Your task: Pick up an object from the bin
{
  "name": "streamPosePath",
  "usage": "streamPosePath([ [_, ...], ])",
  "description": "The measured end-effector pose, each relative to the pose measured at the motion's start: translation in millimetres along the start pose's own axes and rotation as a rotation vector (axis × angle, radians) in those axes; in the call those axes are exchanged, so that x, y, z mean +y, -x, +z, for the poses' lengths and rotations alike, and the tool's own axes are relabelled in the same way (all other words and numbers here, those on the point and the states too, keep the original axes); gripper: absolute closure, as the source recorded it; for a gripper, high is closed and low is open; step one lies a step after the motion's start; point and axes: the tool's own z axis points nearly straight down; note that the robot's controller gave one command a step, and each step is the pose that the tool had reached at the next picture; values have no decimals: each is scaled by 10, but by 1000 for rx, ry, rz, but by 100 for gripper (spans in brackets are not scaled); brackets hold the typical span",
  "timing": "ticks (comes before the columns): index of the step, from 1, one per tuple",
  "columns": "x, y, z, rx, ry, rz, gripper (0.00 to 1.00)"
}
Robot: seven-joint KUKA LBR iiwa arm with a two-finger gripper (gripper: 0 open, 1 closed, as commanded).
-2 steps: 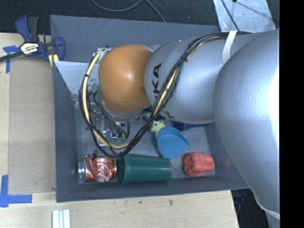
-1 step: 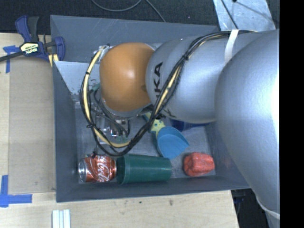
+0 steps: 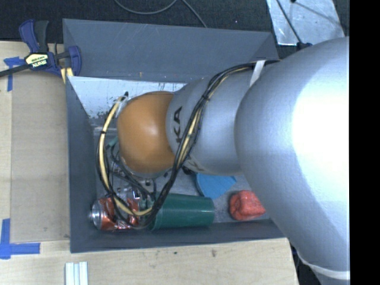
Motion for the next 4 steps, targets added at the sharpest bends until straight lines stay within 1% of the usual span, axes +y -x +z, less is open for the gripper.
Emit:
streamPosePath([
  [1,4,-157,147,1,-3,-72,0],
  [2,-33,-151,36,0,0,-69,0],
  [3,-166,-89,271,1,-1,120,0],
  [4,-125,-186,287,-4,0,182,100],
])
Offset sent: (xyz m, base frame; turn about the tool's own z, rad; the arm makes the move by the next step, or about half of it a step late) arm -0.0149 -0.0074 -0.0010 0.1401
